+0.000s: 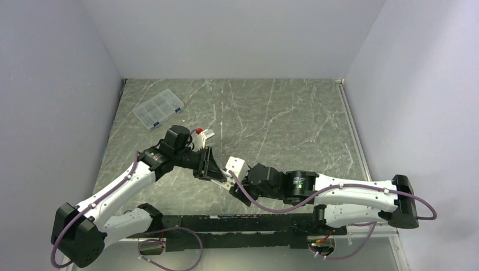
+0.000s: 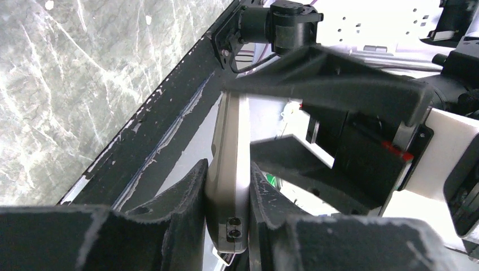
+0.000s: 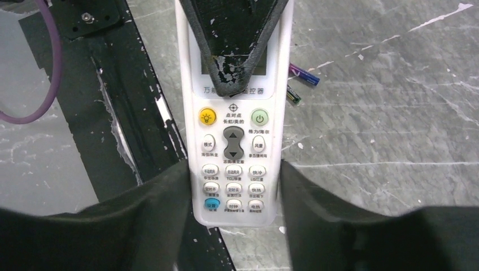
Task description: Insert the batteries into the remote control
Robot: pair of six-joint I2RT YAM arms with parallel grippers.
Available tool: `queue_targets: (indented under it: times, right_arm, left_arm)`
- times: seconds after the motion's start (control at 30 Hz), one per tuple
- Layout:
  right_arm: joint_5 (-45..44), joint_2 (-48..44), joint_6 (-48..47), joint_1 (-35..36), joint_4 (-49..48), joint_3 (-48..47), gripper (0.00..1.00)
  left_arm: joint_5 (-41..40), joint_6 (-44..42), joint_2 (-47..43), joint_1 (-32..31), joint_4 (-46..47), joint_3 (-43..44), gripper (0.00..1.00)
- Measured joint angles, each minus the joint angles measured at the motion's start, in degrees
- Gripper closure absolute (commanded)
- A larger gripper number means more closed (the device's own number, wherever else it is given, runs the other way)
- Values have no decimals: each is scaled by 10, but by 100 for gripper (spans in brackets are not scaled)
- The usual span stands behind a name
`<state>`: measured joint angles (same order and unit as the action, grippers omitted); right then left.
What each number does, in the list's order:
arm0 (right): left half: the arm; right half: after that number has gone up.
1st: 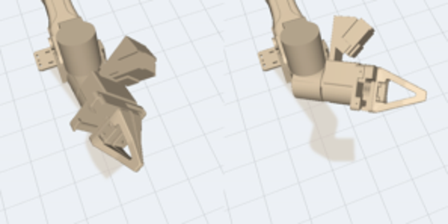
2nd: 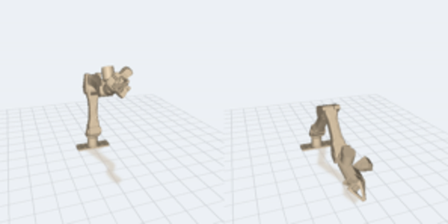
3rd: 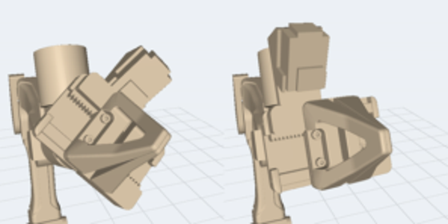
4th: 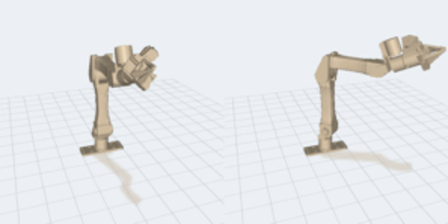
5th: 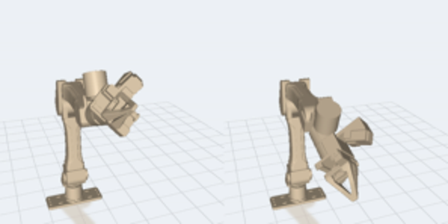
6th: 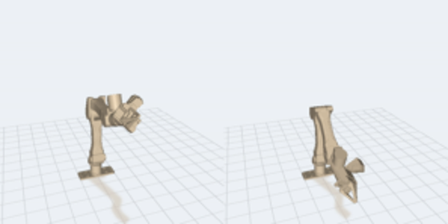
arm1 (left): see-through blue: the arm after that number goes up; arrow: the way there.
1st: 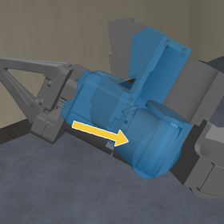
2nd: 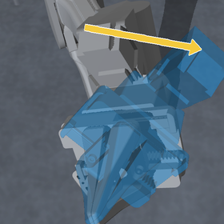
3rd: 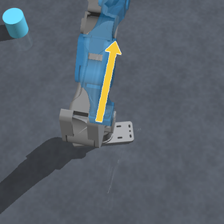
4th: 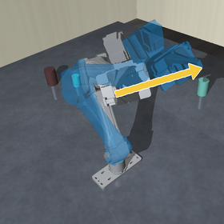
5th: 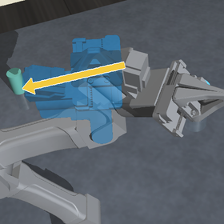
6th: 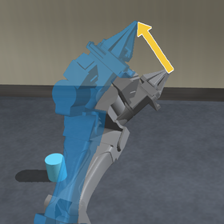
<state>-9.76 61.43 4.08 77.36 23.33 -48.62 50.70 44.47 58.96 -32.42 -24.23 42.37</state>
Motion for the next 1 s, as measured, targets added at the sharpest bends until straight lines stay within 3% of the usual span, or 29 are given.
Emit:
queue_targets:
  times: [0.07,0.3,0.73,1.0]
  right_arm:
    - [-3,0,7,1,3,-2,0]
    - [-6,-21,9,1,11,-3,0]
    - [-31,-158,-1,1,-15,10,1]
    - [-3,-171,-50,1,-24,18,10]
  left_arm:
    - [0,5,0,0,1,0,100]
    - [-1,33,0,0,16,-1,100]
    - [-24,160,-26,1,79,-49,100]
    - [-42,265,-38,7,115,-83,100]
